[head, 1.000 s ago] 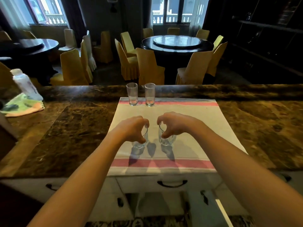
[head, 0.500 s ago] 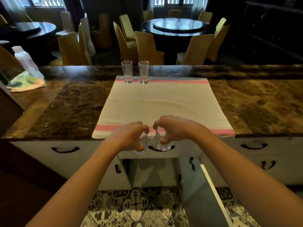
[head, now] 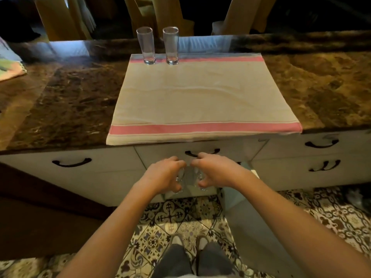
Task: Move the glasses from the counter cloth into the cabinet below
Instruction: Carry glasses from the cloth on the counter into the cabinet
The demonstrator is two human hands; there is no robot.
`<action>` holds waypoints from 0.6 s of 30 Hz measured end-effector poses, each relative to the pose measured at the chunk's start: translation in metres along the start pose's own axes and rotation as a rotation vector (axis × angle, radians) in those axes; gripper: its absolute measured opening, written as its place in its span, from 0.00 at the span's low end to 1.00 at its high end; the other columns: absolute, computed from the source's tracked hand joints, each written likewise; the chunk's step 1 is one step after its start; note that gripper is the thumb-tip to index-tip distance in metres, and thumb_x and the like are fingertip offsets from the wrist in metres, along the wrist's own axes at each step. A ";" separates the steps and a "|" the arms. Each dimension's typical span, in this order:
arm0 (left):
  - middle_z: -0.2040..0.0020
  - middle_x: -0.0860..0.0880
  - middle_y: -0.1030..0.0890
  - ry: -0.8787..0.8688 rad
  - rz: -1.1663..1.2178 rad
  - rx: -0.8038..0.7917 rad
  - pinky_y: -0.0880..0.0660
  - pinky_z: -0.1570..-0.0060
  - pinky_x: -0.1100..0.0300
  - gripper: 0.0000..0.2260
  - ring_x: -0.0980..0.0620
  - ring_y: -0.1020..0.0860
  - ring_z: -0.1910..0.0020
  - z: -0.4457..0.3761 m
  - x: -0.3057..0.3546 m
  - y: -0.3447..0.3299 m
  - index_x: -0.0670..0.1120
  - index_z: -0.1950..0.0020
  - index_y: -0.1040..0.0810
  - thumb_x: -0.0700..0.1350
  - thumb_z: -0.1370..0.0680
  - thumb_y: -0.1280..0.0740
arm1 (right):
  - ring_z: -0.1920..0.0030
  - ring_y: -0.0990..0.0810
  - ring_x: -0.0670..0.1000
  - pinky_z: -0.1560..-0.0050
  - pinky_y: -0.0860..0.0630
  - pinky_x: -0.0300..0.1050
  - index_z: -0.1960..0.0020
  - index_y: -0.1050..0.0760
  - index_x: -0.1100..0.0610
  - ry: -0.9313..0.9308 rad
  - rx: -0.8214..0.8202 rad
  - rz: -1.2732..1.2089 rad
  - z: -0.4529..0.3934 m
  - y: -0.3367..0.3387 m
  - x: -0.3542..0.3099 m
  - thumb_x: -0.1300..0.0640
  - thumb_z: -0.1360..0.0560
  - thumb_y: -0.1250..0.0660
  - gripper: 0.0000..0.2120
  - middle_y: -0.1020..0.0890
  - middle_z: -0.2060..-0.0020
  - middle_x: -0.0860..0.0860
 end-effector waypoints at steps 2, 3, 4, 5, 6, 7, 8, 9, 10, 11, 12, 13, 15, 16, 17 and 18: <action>0.36 0.52 0.27 0.002 0.034 -0.015 0.22 0.49 0.48 0.34 0.47 0.24 0.42 -0.011 -0.004 -0.020 0.57 0.28 0.34 0.54 0.31 0.25 | 0.46 0.23 0.57 0.49 0.22 0.54 0.30 0.33 0.48 0.006 -0.008 -0.005 -0.010 -0.025 0.006 0.47 0.28 0.29 0.28 0.27 0.41 0.51; 0.36 0.52 0.27 0.012 0.053 -0.021 0.21 0.50 0.48 0.33 0.47 0.24 0.43 -0.016 -0.007 -0.031 0.56 0.28 0.34 0.53 0.31 0.25 | 0.45 0.23 0.57 0.48 0.23 0.53 0.30 0.33 0.48 0.006 -0.014 -0.010 -0.015 -0.038 0.010 0.47 0.27 0.29 0.28 0.27 0.40 0.51; 0.37 0.53 0.27 0.022 0.058 -0.023 0.21 0.51 0.49 0.32 0.48 0.24 0.44 -0.023 -0.010 -0.043 0.56 0.29 0.33 0.53 0.31 0.25 | 0.44 0.24 0.57 0.49 0.24 0.51 0.31 0.33 0.49 0.007 -0.022 -0.002 -0.021 -0.053 0.014 0.47 0.27 0.29 0.27 0.28 0.40 0.52; 0.38 0.53 0.27 0.026 0.044 -0.024 0.22 0.53 0.50 0.30 0.48 0.24 0.45 -0.031 -0.013 -0.057 0.55 0.31 0.31 0.54 0.31 0.26 | 0.43 0.25 0.58 0.51 0.27 0.50 0.32 0.32 0.51 0.009 -0.035 0.010 -0.030 -0.069 0.019 0.48 0.27 0.30 0.26 0.28 0.40 0.52; 0.40 0.53 0.27 0.027 0.030 -0.026 0.22 0.55 0.50 0.28 0.48 0.24 0.45 -0.039 -0.017 -0.072 0.54 0.33 0.30 0.54 0.31 0.26 | 0.43 0.25 0.59 0.52 0.28 0.50 0.32 0.32 0.52 0.013 -0.052 0.016 -0.037 -0.086 0.024 0.48 0.27 0.29 0.26 0.29 0.41 0.53; 0.41 0.53 0.27 0.028 0.026 -0.025 0.23 0.55 0.50 0.27 0.48 0.24 0.45 -0.047 -0.021 -0.088 0.54 0.35 0.29 0.55 0.31 0.26 | 0.43 0.25 0.60 0.52 0.28 0.50 0.32 0.31 0.53 0.018 -0.061 0.011 -0.045 -0.104 0.029 0.49 0.27 0.29 0.26 0.28 0.41 0.53; 0.41 0.53 0.27 0.026 0.027 -0.026 0.23 0.54 0.49 0.26 0.48 0.25 0.44 -0.056 -0.026 -0.104 0.54 0.36 0.29 0.56 0.31 0.26 | 0.43 0.25 0.60 0.51 0.27 0.51 0.31 0.31 0.53 0.024 -0.066 0.003 -0.053 -0.122 0.035 0.49 0.28 0.29 0.27 0.28 0.41 0.54; 0.42 0.53 0.27 0.027 0.027 -0.039 0.23 0.53 0.49 0.26 0.48 0.25 0.44 -0.066 -0.032 -0.122 0.54 0.36 0.29 0.56 0.32 0.25 | 0.43 0.25 0.60 0.49 0.26 0.52 0.31 0.32 0.52 0.025 -0.077 -0.008 -0.062 -0.139 0.041 0.49 0.28 0.29 0.28 0.28 0.40 0.54; 0.42 0.53 0.27 0.037 0.032 -0.060 0.24 0.53 0.49 0.26 0.47 0.25 0.44 -0.077 -0.038 -0.140 0.54 0.37 0.29 0.56 0.32 0.25 | 0.42 0.25 0.60 0.49 0.26 0.53 0.31 0.31 0.52 0.020 -0.090 -0.020 -0.073 -0.157 0.048 0.49 0.28 0.29 0.28 0.28 0.40 0.54; 0.42 0.52 0.26 0.050 0.042 -0.077 0.23 0.53 0.49 0.26 0.47 0.24 0.44 -0.089 -0.045 -0.158 0.54 0.37 0.30 0.56 0.32 0.25 | 0.42 0.25 0.60 0.50 0.26 0.52 0.32 0.31 0.52 0.020 -0.102 -0.036 -0.085 -0.175 0.055 0.49 0.28 0.29 0.27 0.28 0.40 0.54; 0.41 0.51 0.24 0.064 0.045 -0.087 0.23 0.52 0.49 0.26 0.47 0.23 0.44 -0.100 -0.051 -0.177 0.54 0.37 0.29 0.56 0.32 0.26 | 0.43 0.24 0.59 0.51 0.26 0.51 0.33 0.30 0.52 0.023 -0.108 -0.051 -0.098 -0.193 0.063 0.49 0.28 0.29 0.26 0.28 0.41 0.54; 0.41 0.51 0.22 0.083 0.044 -0.095 0.22 0.52 0.49 0.26 0.46 0.22 0.45 -0.112 -0.059 -0.197 0.54 0.36 0.29 0.56 0.31 0.26 | 0.45 0.24 0.58 0.54 0.27 0.50 0.35 0.29 0.52 0.023 -0.111 -0.061 -0.113 -0.211 0.071 0.49 0.29 0.29 0.24 0.26 0.42 0.53; 0.42 0.48 0.20 0.137 0.059 -0.144 0.22 0.53 0.51 0.22 0.46 0.21 0.50 -0.137 -0.071 -0.236 0.51 0.38 0.27 0.56 0.28 0.28 | 0.50 0.22 0.56 0.58 0.26 0.48 0.38 0.28 0.52 0.008 -0.131 -0.090 -0.144 -0.247 0.087 0.50 0.29 0.29 0.21 0.23 0.47 0.52; 0.42 0.48 0.20 0.170 0.085 -0.172 0.23 0.53 0.53 0.20 0.47 0.22 0.51 -0.151 -0.078 -0.255 0.49 0.38 0.26 0.55 0.26 0.29 | 0.52 0.22 0.54 0.58 0.26 0.47 0.37 0.28 0.52 0.002 -0.143 -0.105 -0.162 -0.267 0.097 0.50 0.28 0.29 0.21 0.22 0.47 0.52; 0.40 0.49 0.22 0.198 0.122 -0.194 0.25 0.50 0.55 0.20 0.47 0.22 0.48 -0.166 -0.083 -0.273 0.49 0.36 0.26 0.54 0.25 0.29 | 0.51 0.23 0.53 0.57 0.27 0.46 0.35 0.29 0.52 -0.009 -0.155 -0.133 -0.179 -0.284 0.106 0.51 0.27 0.30 0.22 0.22 0.46 0.51; 0.36 0.50 0.24 0.197 0.153 -0.186 0.26 0.47 0.56 0.22 0.47 0.24 0.42 -0.182 -0.090 -0.292 0.51 0.33 0.28 0.52 0.25 0.28 | 0.49 0.23 0.52 0.55 0.28 0.45 0.33 0.30 0.51 -0.029 -0.164 -0.166 -0.196 -0.302 0.117 0.50 0.27 0.30 0.24 0.23 0.43 0.51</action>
Point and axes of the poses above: each hand's wrist, its own z-axis away from the middle knuckle, its own y-axis out of the back of the hand, x = y × z, the point moved 1 cm from there along -z, towards the middle knuckle
